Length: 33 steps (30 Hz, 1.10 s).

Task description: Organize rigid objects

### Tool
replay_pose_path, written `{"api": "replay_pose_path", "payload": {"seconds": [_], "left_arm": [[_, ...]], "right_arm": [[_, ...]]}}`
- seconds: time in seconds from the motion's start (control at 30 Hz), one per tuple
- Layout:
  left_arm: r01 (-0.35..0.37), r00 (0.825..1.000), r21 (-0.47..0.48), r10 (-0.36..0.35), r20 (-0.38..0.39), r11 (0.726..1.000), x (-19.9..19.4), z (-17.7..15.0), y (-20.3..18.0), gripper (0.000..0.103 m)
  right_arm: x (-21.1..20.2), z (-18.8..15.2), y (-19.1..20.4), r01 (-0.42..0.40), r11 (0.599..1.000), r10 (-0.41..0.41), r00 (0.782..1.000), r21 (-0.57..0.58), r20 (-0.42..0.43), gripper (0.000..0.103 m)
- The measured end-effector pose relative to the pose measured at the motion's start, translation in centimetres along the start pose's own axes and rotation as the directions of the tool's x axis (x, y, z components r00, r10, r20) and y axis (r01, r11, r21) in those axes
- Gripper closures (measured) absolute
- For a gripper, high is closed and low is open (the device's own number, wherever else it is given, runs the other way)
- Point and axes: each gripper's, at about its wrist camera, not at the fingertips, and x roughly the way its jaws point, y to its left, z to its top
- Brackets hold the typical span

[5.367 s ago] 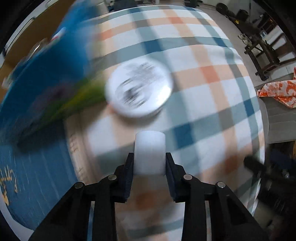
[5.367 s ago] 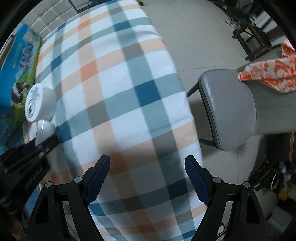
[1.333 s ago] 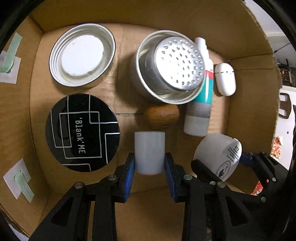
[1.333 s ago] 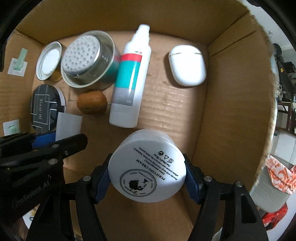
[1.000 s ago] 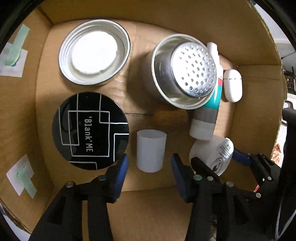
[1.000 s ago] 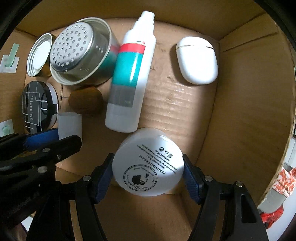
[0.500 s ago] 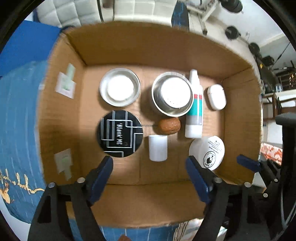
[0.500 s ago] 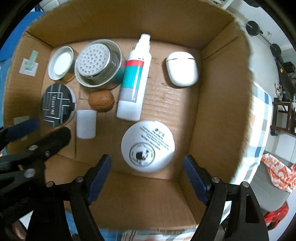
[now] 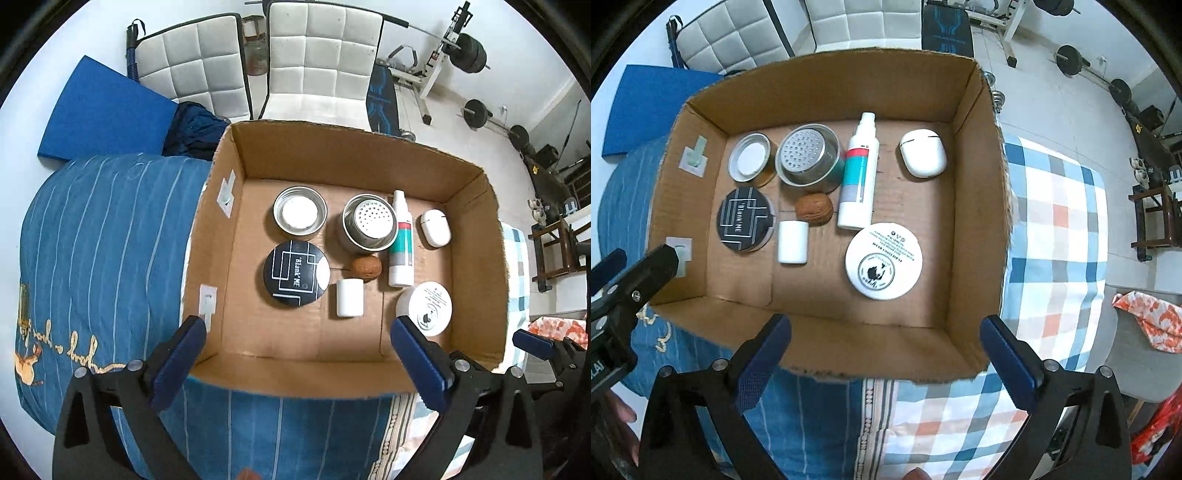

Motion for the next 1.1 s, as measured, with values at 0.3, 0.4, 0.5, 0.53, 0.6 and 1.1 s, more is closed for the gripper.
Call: {"api": "replay_pose_path", "payload": {"seconds": [0.3,0.4,0.5,0.53,0.6,1.1], "left_arm": [[-0.038,0.995,0.001,0.037,0.095,0.999,-4.9,-3.3,0.1,0.0],[-0.062,0.987,0.011,0.059,0.152,0.998,-7.6,-4.7,-0.2,0.0],[-0.064,0.974,0.018,0.059,0.219,0.998,-10.8,-6.3,-0.5,0.0],[-0.069,0.97,0.02,0.063,0.236,0.997,-11.8,-6.9,-0.6,0.0],[-0.071,0.961,0.026,0.062,0.269,0.997,-14.0,-8.1,-0.8,0.0],[-0.021,0.926,0.055,-0.001,0.377,0.998,-25.7,-14.9,-1.5,0.0]], "right_arm": [[-3.9,-3.8,-0.9,-0.027,1.0,0.026,0.994,0.012,0.103,0.0],[-6.3,-5.7,-1.2,-0.041,0.999,0.037,0.987,0.018,0.155,0.0],[-9.0,-7.9,-1.5,-0.048,0.999,0.042,0.977,0.025,0.207,0.0],[-10.2,-9.0,-1.7,-0.052,0.998,0.045,0.972,0.027,0.23,0.0],[-12.0,-10.5,-2.1,-0.06,0.998,0.05,0.965,0.033,0.259,0.0],[-24.3,-21.7,-3.1,-0.108,0.994,0.092,0.904,0.014,0.418,0.0]]}}
